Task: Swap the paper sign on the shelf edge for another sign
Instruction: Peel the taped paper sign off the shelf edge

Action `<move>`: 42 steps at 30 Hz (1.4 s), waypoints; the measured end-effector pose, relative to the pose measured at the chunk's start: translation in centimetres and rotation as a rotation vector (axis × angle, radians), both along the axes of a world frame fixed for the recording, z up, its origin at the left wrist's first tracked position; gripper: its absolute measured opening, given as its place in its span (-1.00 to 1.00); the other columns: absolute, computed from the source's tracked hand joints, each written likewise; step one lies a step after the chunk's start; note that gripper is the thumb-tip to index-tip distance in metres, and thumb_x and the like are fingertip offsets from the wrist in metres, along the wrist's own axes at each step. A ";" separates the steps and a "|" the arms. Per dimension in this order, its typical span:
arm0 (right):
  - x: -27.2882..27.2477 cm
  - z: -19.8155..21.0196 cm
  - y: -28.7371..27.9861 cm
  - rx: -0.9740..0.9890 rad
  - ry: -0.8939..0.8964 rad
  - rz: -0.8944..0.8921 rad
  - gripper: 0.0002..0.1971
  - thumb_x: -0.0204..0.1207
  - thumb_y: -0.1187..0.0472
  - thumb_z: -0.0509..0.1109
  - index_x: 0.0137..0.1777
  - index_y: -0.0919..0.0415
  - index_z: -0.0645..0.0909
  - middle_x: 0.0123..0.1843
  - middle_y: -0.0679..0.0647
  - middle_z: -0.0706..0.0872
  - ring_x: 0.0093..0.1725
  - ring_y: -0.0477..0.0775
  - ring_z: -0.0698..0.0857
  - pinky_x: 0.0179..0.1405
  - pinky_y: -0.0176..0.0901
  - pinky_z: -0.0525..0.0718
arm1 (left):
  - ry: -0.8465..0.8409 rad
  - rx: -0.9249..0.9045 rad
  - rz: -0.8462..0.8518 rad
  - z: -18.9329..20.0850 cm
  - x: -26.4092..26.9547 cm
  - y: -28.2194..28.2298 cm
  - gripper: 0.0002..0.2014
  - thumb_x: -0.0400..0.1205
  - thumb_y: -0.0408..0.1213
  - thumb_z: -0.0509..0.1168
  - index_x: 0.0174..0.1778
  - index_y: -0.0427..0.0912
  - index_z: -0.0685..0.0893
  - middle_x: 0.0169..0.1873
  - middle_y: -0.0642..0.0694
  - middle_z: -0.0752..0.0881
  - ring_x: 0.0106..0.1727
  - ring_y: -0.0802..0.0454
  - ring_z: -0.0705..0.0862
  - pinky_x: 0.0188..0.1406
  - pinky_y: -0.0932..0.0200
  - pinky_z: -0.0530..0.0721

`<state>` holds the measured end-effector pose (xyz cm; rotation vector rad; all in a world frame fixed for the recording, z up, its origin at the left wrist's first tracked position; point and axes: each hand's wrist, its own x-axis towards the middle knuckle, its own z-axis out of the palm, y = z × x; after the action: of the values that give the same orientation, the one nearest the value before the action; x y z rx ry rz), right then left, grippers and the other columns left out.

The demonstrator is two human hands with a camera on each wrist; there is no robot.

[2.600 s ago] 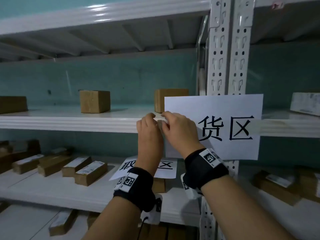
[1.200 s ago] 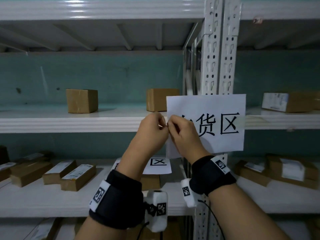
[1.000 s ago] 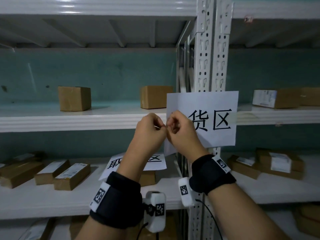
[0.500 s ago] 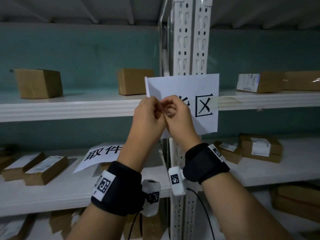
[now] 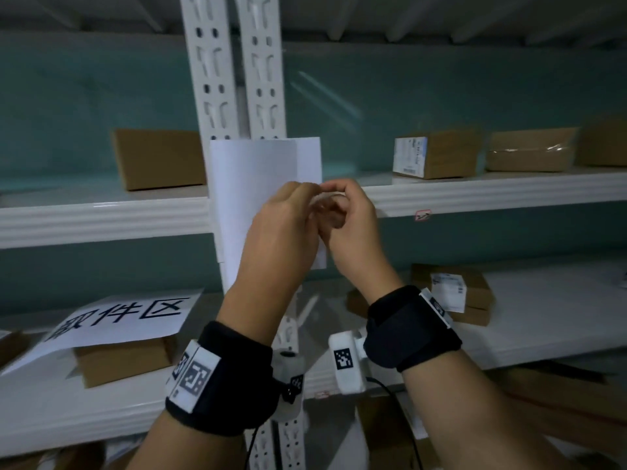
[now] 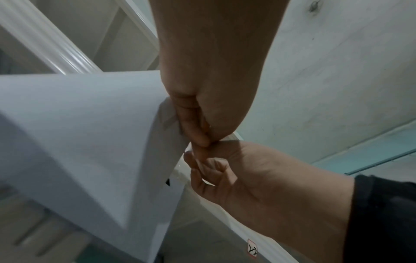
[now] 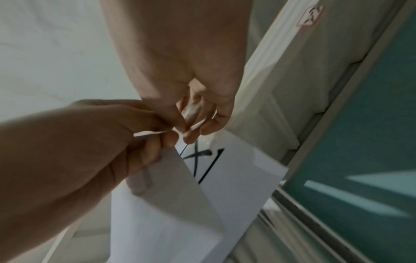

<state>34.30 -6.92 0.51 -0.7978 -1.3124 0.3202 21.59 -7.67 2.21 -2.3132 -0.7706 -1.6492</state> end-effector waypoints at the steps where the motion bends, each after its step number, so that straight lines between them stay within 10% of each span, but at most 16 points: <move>1: 1.3 -0.1 0.0 0.006 0.002 -0.020 -0.55 0.55 0.53 0.47 0.07 -0.12 0.59 -0.12 0.03 0.79 -0.13 -0.06 0.78 -0.09 -0.11 0.72 | 0.028 -0.023 0.048 -0.1 1.1 0.1 -0.71 0.71 -0.43 0.33 0.33 -0.18 0.77 0.17 -0.14 0.82 -0.06 -0.20 0.80 -0.17 -0.16 0.81; 9: 8.4 -1.5 -0.4 0.181 -0.090 -0.197 -0.85 0.56 0.45 0.49 0.06 0.27 0.68 -0.07 0.07 0.75 -0.07 -0.04 0.75 0.03 -0.06 0.77 | 0.074 -0.088 0.173 -0.9 5.8 1.8 -0.87 0.74 -0.33 0.30 0.11 -0.19 0.75 -0.01 -0.16 0.77 -0.13 -0.25 0.73 -0.17 -0.21 0.79; 13: 9.1 -2.0 1.4 0.320 -0.260 -0.542 -0.85 0.61 0.40 0.47 0.15 0.33 0.77 0.06 0.19 0.71 -0.06 -0.10 0.69 0.05 -0.50 0.60 | 0.044 -0.085 0.178 -0.8 6.6 2.4 -0.87 0.75 -0.35 0.28 0.10 -0.23 0.74 -0.03 -0.17 0.75 -0.16 -0.25 0.71 -0.20 -0.21 0.78; 19: 9.3 -2.1 3.1 0.359 -0.273 -0.629 -0.82 0.68 0.23 0.46 0.18 0.25 0.81 0.08 0.16 0.72 0.00 0.18 0.76 0.00 0.14 0.77 | 0.031 -0.110 0.168 -1.5 7.3 3.2 -0.87 0.78 -0.32 0.26 0.05 -0.23 0.71 -0.06 -0.15 0.71 -0.17 -0.24 0.70 -0.27 -0.22 0.77; 42: 9.1 -1.3 2.7 0.287 -0.689 -0.814 -0.93 0.70 0.33 0.33 0.00 0.31 0.61 0.01 0.26 0.61 0.01 0.27 0.55 -0.02 0.15 0.54 | 0.037 -0.120 0.131 -1.5 8.8 3.5 -0.91 0.75 -0.36 0.28 -0.01 -0.26 0.68 -0.06 -0.17 0.70 -0.20 -0.24 0.68 -0.29 -0.25 0.73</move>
<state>43.38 -4.25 -0.76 -1.1662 -1.4800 -0.8385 30.39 -4.13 0.72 -2.3091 -1.0159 -1.5402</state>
